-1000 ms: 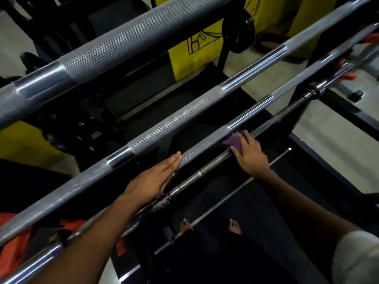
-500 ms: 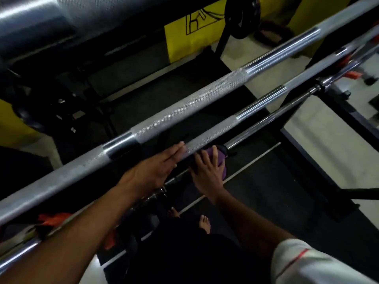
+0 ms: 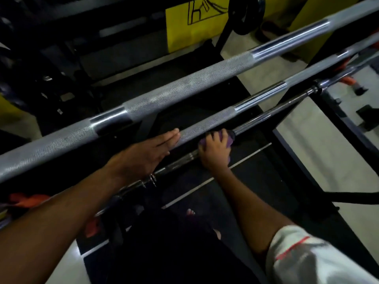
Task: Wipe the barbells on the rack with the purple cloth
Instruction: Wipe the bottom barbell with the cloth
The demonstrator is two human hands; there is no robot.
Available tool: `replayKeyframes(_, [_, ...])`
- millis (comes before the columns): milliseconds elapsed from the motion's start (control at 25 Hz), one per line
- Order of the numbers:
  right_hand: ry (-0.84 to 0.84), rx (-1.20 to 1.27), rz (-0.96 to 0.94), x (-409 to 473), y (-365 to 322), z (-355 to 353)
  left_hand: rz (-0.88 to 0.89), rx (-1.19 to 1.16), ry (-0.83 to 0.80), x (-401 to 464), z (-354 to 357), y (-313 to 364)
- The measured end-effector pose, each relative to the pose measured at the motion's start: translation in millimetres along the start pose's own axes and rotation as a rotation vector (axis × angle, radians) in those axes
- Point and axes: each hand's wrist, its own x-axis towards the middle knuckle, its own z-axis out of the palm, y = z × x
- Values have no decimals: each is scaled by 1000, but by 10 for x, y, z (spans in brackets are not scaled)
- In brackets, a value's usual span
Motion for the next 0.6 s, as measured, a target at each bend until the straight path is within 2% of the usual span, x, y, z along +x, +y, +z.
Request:
replayKeyframes(120, [3,-19,-242,-425,-313,202,22,8,-9,0,36,-43])
replayKeyframes(200, [-49,-19,-382,-330,-100,110,17,-15,-2,3,42,-55])
replayKeyframes(400, [19,133,-159,333,714,-270,32,-63,40,19,51,-32])
replayKeyframes(520, [46,83,-65,213,386,-126,51,-57,39,39,97,-83])
replayKeyframes(600, [-1,93,-92,-70,26,29,52,-37,31,30,120,-104])
